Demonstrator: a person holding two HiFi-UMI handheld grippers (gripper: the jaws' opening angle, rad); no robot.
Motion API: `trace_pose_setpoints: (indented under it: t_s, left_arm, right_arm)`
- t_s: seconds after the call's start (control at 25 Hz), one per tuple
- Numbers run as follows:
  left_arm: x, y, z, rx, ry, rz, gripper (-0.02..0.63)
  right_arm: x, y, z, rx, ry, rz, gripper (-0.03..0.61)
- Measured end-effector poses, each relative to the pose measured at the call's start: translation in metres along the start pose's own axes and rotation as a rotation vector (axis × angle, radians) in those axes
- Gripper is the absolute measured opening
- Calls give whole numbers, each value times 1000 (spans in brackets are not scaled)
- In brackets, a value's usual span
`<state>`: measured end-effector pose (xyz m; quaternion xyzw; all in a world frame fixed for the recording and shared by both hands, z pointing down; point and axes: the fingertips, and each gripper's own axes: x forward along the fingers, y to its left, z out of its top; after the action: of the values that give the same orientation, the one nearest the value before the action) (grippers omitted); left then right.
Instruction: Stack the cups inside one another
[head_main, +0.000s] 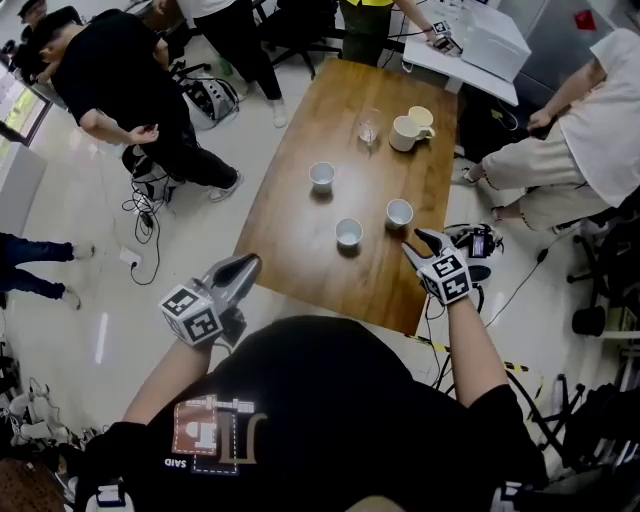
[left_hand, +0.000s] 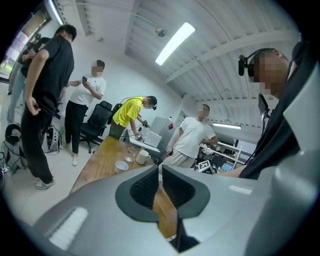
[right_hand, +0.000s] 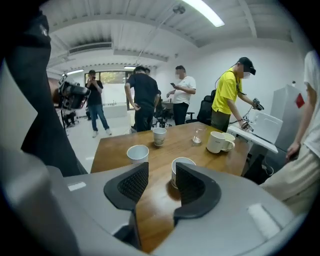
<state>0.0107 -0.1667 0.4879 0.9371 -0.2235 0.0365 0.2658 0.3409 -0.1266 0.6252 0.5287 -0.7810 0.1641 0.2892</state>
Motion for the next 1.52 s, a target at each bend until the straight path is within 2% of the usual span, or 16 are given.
trace_pose_setpoints:
  t_s: [0.2, 0.48, 0.6, 0.72, 0.92, 1.04, 1.12, 1.2, 1.36, 1.52]
  left_arm:
    - [7, 15, 1, -4, 28, 3, 23]
    - [7, 43, 2, 28, 90, -45, 23]
    - [2, 52, 5, 18, 100, -39, 23]
    - [-4, 59, 8, 18, 98, -41, 23]
    - [-9, 66, 9, 16, 96, -32, 23]
    - [-11, 67, 9, 18, 92, -32, 23]
    - [-13, 68, 11, 13, 89, -24, 23]
    - [-15, 70, 11, 10, 80, -25, 23]
    - [-11, 69, 11, 0, 62, -40, 23]
    - [-3, 66, 10, -3, 50, -66, 23]
  right_arm:
    - [41, -8, -10, -148, 117, -2, 181]
    - [81, -15, -44, -356, 336, -73, 181]
    - [91, -16, -50, -409, 379, -109, 168]
    - [95, -21, -44, -418, 393, -146, 150]
    - [103, -23, -44, -461, 414, -133, 136]
    - [105, -25, -47, -500, 440, -140, 94]
    - [105, -23, -46, -505, 451, -132, 34]
    - [102, -20, -42, -493, 448, -112, 21]
    - [85, -8, -10, -444, 384, -77, 21]
    - [60, 25, 39, -420, 314, 11, 21]
